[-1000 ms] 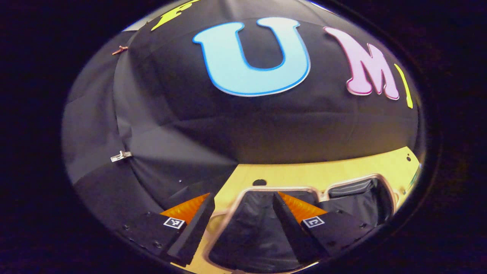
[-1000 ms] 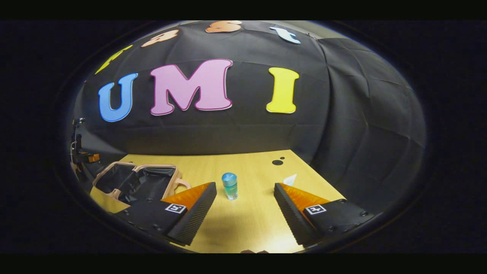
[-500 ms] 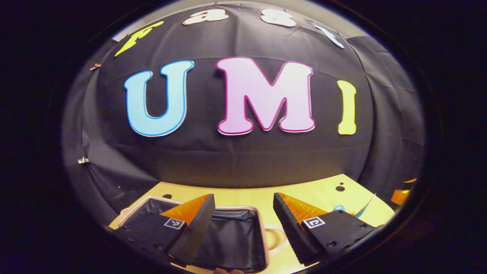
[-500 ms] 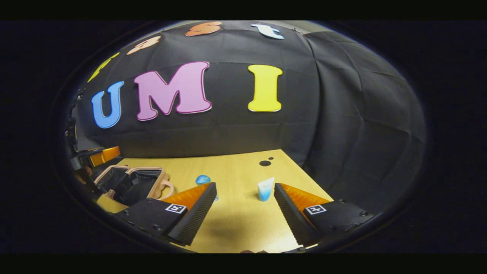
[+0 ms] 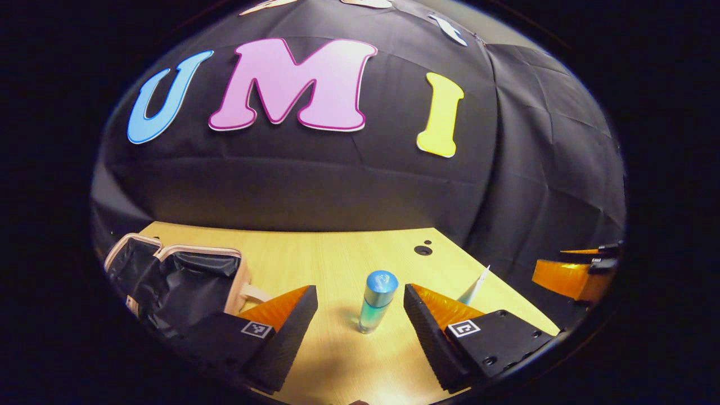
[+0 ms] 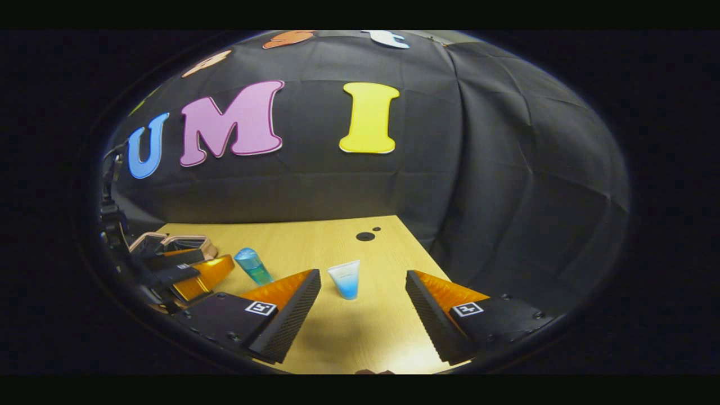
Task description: First open the suitcase, pack the skin care products into it, and then close the suitcase.
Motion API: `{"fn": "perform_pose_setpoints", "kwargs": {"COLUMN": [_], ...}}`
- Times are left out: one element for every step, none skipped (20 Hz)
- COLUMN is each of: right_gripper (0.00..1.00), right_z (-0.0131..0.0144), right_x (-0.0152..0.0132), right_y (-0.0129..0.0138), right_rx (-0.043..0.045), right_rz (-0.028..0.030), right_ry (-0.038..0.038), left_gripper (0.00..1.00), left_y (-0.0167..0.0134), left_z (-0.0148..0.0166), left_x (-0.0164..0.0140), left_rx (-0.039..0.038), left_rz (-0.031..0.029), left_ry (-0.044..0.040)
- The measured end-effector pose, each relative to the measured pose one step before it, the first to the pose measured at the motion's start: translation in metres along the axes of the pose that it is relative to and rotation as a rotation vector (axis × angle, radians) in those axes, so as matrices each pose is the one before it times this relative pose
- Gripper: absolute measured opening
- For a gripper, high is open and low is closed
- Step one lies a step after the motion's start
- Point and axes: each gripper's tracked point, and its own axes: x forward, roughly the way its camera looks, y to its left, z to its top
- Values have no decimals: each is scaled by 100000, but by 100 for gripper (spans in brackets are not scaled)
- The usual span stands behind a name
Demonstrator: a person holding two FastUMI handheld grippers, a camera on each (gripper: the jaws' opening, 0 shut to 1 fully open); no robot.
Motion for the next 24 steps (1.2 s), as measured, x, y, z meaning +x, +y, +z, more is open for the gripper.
{"fn": "perform_pose_setpoints", "kwargs": {"right_gripper": [97,97,97,96,97,97,97,97,94,97,97,97,97,97,97,97,97,97,97,97,98,97,97,97], "right_z": [-592,-623,-858,-769,-655,-326,-200,-65,-130,-166,-350,-283,-158,-169,-149,-36,-231,-415,-491,-546,-422,-368,-416,-204], "right_x": [617,457,522,568,516,664,613,770,859,788,742,625,490,635,713,698,896,852,755,665,485,672,588,451], "right_y": [-315,-191,-150,167,142,212,115,104,275,246,296,307,323,367,272,421,309,114,171,131,-21,-223,-227,45], "right_rx": [-515,-751,-679,-487,-465,-381,-474,-253,379,579,535,-110,-762,-2578,-2469,-1710,-1072,353,1600,1980,781,-572,-581,820], "right_rz": [-298,-104,118,553,408,591,603,475,1342,999,742,328,363,9,-547,222,-343,-830,-219,-292,-66,-766,-1112,5], "right_ry": [339,818,1171,1577,1532,442,244,-197,191,792,1039,795,135,-234,-482,-800,-43,879,1299,1372,816,417,534,723], "left_gripper": [98,99,99,99,99,99,98,98,94,92,87,85,80,77,72,69,52,52,52,52,51,51,51,50], "left_y": [-702,-405,-221,-322,-51,45,-102,-217,-183,-112,113,107,0,47,181,248,-27,-113,116,138,-66,62,-28,1], "left_z": [-1091,-1024,-700,-539,-292,-468,-466,-411,-362,-83,137,42,-211,-159,-170,-293,-74,100,70,-75,-50,31,0,33], "left_x": [1135,1184,1238,1328,1156,945,890,918,619,562,339,207,245,68,200,294,79,49,4,47,32,21,19,11], "left_rx": [1316,1269,660,416,477,393,-236,-935,-1051,-608,269,155,326,633,828,274,-775,-848,-194,324,779,591,-235,-514], "left_rz": [-575,424,440,256,729,777,565,72,-24,398,529,-35,-756,-696,521,498,-476,-719,168,322,-68,-6,-74,-82], "left_ry": [1849,1811,1644,1066,352,1020,1470,1523,1463,417,-454,-492,324,633,648,559,-309,-537,-383,28,72,-52,-248,-251]}}
